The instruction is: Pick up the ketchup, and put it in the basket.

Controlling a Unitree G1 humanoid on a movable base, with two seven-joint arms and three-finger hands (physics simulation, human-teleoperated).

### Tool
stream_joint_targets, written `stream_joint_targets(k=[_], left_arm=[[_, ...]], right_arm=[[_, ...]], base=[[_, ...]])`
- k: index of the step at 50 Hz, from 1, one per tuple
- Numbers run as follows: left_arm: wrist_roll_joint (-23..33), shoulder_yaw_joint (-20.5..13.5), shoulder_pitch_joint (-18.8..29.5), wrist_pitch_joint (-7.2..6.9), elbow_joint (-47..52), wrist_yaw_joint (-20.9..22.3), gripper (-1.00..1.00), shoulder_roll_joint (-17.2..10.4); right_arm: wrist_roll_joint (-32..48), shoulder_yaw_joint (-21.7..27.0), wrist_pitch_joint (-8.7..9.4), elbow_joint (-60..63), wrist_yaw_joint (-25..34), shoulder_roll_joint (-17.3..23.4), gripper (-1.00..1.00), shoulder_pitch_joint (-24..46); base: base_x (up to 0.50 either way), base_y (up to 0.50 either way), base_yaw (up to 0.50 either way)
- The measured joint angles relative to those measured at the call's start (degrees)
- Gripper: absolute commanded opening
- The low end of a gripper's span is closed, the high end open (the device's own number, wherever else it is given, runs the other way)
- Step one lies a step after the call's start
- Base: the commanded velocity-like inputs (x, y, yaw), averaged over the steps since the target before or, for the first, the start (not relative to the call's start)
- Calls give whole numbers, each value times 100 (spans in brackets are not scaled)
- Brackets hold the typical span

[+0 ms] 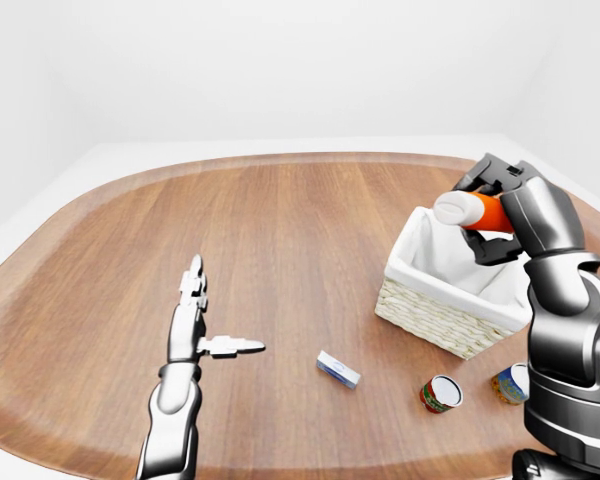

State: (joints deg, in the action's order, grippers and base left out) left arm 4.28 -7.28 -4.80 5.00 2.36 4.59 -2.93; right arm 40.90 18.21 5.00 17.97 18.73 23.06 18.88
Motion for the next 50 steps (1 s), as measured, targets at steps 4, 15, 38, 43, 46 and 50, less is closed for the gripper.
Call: stream_joint_targets(k=[4, 15, 38, 43, 46, 50], left_arm=[[-1, 3, 3, 0, -9, 0, 100, -1], [-3, 8, -7, 0, 16, 5, 100, 2], [-24, 3, -39, 0, 103, 28, 100, 12], [-30, 0, -44, 0, 121, 34, 100, 13], [-32, 1, -48, 0, 129, 38, 100, 15], [-36, -1, -49, 0, 135, 43, 100, 15]], right_arm=[[56, 14, 0, -205, -16, 74, -100, 54], [150, -48, 0, -995, -260, 224, -100, 238], [184, -234, 0, -2507, -811, 470, -100, 618], [201, -276, 0, -2801, -911, 517, -100, 700], [212, -303, 0, -2987, -976, 546, -100, 750], [227, -343, 0, -3246, -1072, 581, -100, 817]], base=[[0, 0, 0], [0, 0, 0], [0, 0, 0], [0, 0, 0], [0, 0, 0], [0, 0, 0]])
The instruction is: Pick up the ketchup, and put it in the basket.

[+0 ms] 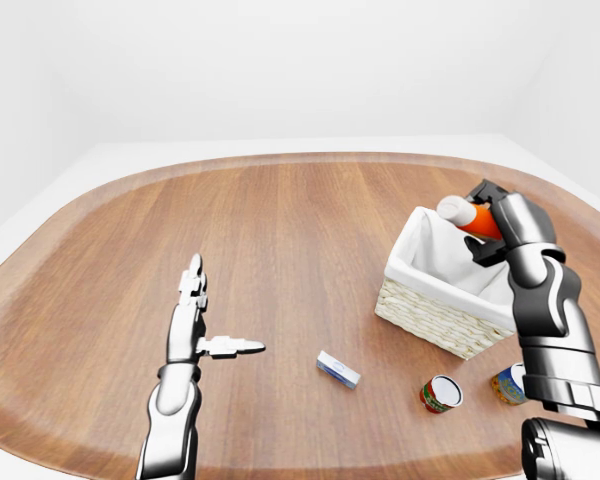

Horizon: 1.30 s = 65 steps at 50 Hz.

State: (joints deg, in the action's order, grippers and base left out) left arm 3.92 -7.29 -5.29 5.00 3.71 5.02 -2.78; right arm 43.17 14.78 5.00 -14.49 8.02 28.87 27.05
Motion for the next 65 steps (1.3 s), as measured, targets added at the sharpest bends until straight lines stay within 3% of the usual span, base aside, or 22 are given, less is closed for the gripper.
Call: stream_joint_targets(k=[28, 47, 65], left_arm=[[-22, -9, -26, 0, 67, 23, 100, 7], [-31, -11, -36, 0, 92, 39, 100, 11], [-22, -3, -28, 0, 48, 36, 100, 8]], right_arm=[[-7, -214, -17, -1275, -538, 111, -100, 344], [-108, -462, -439, -2701, -1200, 170, -100, 690], [-120, -634, -703, -3414, -1544, 157, -100, 838]], base=[[0, 0, 0], [0, 0, 0], [0, 0, 0]])
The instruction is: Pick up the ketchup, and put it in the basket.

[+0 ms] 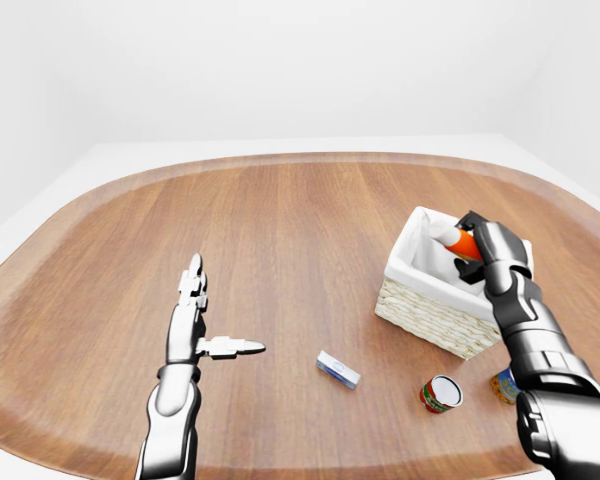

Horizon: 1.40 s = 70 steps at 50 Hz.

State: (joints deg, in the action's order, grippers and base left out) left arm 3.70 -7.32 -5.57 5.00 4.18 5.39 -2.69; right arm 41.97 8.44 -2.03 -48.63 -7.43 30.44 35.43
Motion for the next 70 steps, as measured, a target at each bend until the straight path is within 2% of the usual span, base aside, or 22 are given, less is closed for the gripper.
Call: stream_joint_targets(k=[13, 35, 70], left_arm=[[-1, 0, -2, 0, -11, 3, 100, -2], [4, 8, 13, 0, -48, 1, 100, -4], [18, 29, 0, 0, -42, -4, 100, 3]], right_arm=[[-38, -165, -297, -1015, -389, 103, -100, 382], [-230, -324, -297, -2295, -884, 292, -100, 756], [-216, -382, -297, -2624, -1071, 287, -100, 932]], base=[[0, 0, 0], [0, 0, 0], [0, 0, 0]])
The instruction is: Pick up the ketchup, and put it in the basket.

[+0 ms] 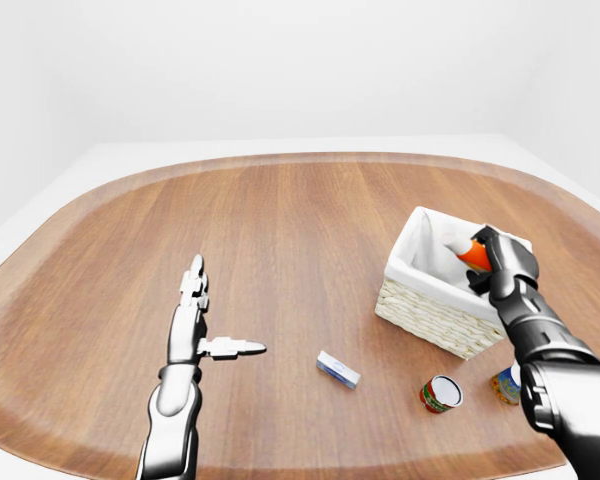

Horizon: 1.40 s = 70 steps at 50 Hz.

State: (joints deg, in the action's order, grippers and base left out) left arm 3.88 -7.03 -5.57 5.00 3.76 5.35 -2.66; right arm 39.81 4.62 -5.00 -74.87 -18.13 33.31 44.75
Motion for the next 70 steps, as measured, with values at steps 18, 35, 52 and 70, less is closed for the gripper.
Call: stream_joint_targets(k=[18, 35, 52, 70], left_arm=[[7, 3, -16, 0, 36, 6, 100, 4], [42, 42, -25, 0, -24, -2, 100, 15], [56, 62, -39, 0, -46, -1, 100, 16], [59, 67, -41, 0, -51, 10, 100, 16]], right_arm=[[94, -13, 0, -87, -6, -36, -100, 214], [233, -6, 0, -193, -82, -138, -100, 428], [295, 20, 0, -223, -106, -166, -100, 451], [315, 38, 0, -234, -191, -179, 100, 491]], base=[[0, 0, 0], [0, 0, 0], [0, 0, 0], [0, 0, 0]])
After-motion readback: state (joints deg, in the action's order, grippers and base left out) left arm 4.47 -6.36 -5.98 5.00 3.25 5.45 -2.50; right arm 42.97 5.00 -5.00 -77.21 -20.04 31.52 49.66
